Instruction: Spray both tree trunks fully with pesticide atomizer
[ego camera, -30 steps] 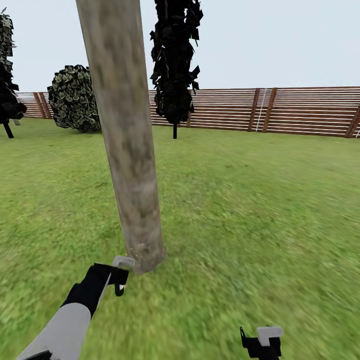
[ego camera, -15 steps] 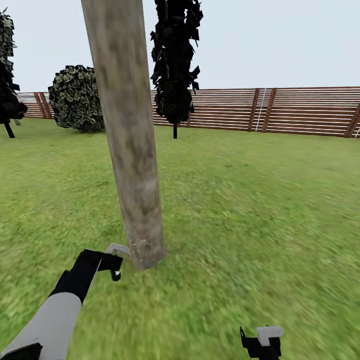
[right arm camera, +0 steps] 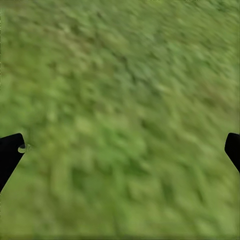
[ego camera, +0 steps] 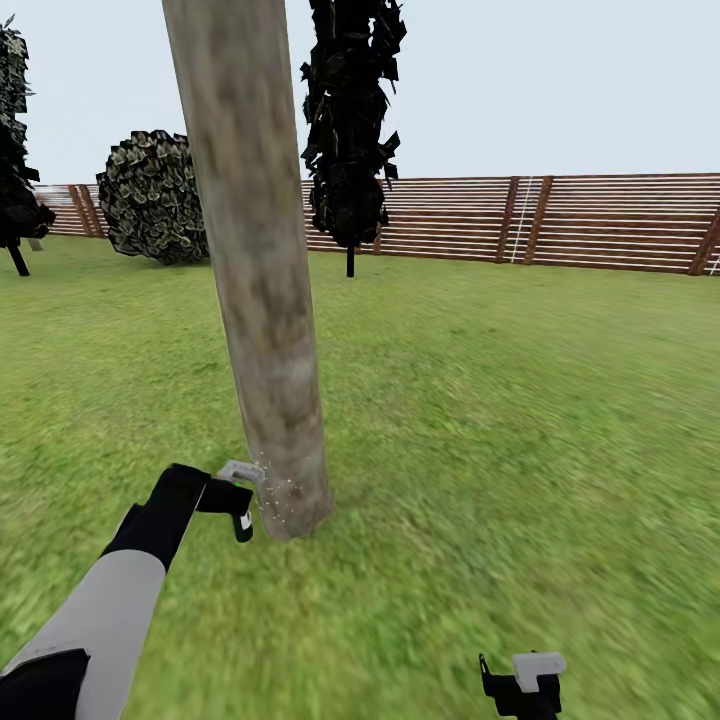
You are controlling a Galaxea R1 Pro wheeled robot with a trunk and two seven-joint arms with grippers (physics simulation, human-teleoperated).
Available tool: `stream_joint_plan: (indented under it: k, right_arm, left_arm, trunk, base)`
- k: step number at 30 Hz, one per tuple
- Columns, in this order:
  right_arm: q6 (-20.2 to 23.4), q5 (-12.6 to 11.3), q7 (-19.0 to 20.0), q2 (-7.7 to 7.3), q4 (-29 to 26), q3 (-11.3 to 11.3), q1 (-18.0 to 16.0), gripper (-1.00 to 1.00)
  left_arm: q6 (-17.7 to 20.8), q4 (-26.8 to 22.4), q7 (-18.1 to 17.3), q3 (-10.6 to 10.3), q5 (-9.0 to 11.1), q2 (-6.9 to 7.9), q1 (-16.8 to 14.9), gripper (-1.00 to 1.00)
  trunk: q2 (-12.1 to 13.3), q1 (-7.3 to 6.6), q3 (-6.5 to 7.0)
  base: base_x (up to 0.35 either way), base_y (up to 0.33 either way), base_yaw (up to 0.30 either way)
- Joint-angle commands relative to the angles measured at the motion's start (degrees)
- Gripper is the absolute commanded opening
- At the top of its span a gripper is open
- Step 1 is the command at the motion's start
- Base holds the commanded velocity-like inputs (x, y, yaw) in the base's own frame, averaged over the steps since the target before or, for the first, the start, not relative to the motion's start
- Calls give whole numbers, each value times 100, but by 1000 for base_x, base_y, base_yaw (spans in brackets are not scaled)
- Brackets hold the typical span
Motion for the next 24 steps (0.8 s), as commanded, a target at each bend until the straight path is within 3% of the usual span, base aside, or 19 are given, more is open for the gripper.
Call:
stream_joint_plan:
  k: [1, 2, 4, 7, 9, 13, 14, 19, 24]
  right_arm:
    - [0, 0, 0, 1, 0, 0, -1, 100]
    - [0, 0, 0, 4, 0, 0, -4, 100]
    - [0, 0, 0, 1, 0, -1, -2, 100]
    - [0, 0, 0, 0, 0, -1, -2, 100]
    - [0, 0, 0, -2, 0, -5, -2, 100]
    - [0, -7, 0, -8, 0, -8, -3, 100]
    - [0, -8, 0, -8, 0, -8, -4, 100]
    - [0, -9, -8, -9, 0, -9, -2, 100]
    - [0, -8, -9, -9, 0, -4, -2, 100]
  left_arm:
    - [1, 2, -7, -84, 10, -17, 3, -100]
    - [3, 3, -20, -129, 18, -41, -4, -100]
    - [10, -1, -127, -195, 28, -244, -49, -100]
    - [62, -4, -194, -208, 29, -302, -102, -100]
    - [85, -3, -268, -184, 21, -185, -154, -100]
    - [93, -3, -640, -172, 21, 287, -189, -100]
    - [92, -3, -709, -176, 4, 340, -193, -100]
    - [118, -196, -777, -194, -7, 302, -183, -100]
    - [449, -612, -780, -210, -16, 210, -150, -100]
  trunk:
    - [0, 0, 0]
    - [0, 0, 0]
    - [0, 0, 0]
    - [0, 0, 0]
    - [0, 0, 0]
    - [0, 0, 0]
    - [0, 0, 0]
    - [0, 0, 0]
    - [0, 0, 0]
  base:
    - [0, 0, 0]
    - [0, 0, 0]
    - [0, 0, 0]
    - [0, 0, 0]
    - [0, 0, 0]
    - [0, 0, 0]
    - [0, 0, 0]
    - [0, -17, 40]
    - [0, -220, 242]
